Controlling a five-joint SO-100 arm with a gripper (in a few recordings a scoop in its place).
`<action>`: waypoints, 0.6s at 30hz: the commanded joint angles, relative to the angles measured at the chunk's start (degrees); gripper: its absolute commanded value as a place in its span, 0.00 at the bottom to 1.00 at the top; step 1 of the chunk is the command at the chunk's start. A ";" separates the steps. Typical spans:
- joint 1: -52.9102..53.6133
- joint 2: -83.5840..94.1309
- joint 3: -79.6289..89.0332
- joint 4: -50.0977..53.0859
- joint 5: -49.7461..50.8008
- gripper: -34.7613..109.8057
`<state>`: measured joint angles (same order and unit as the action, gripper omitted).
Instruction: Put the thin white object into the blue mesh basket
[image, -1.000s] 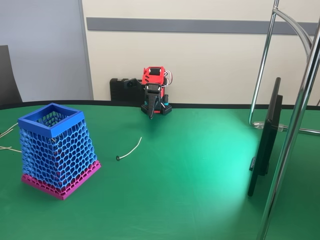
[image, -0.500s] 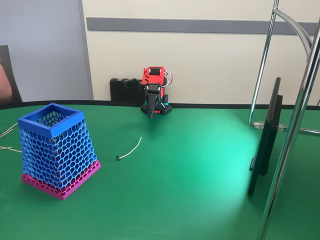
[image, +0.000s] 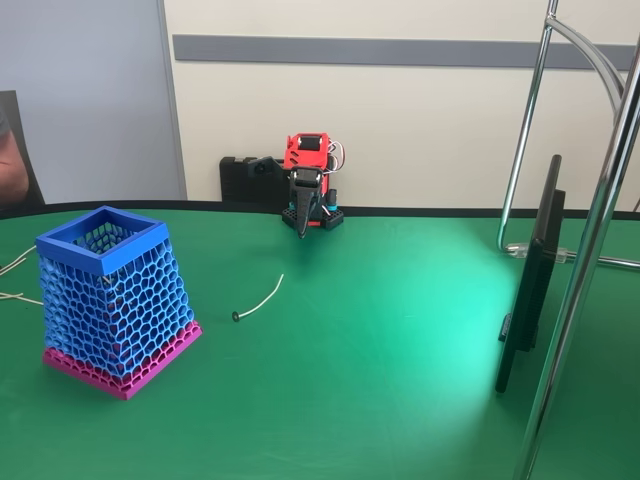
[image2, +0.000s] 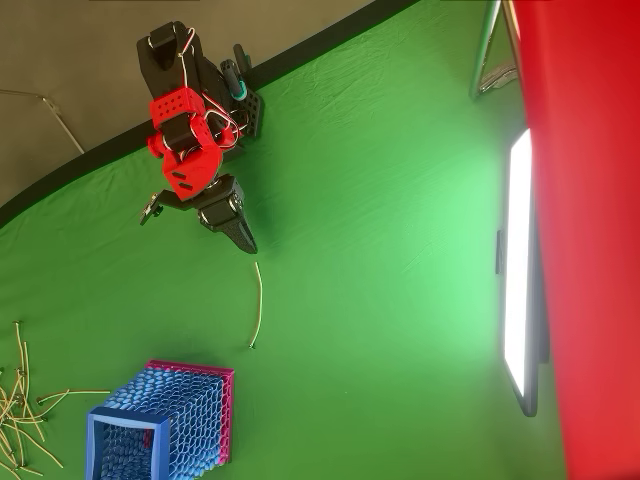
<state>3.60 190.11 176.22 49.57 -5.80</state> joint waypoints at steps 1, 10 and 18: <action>-1.49 0.44 0.44 0.09 -1.67 0.25; -2.11 0.44 0.44 0.00 -2.11 0.25; -2.02 0.44 -0.53 1.32 -1.23 0.24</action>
<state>1.76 190.11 176.22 50.10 -7.65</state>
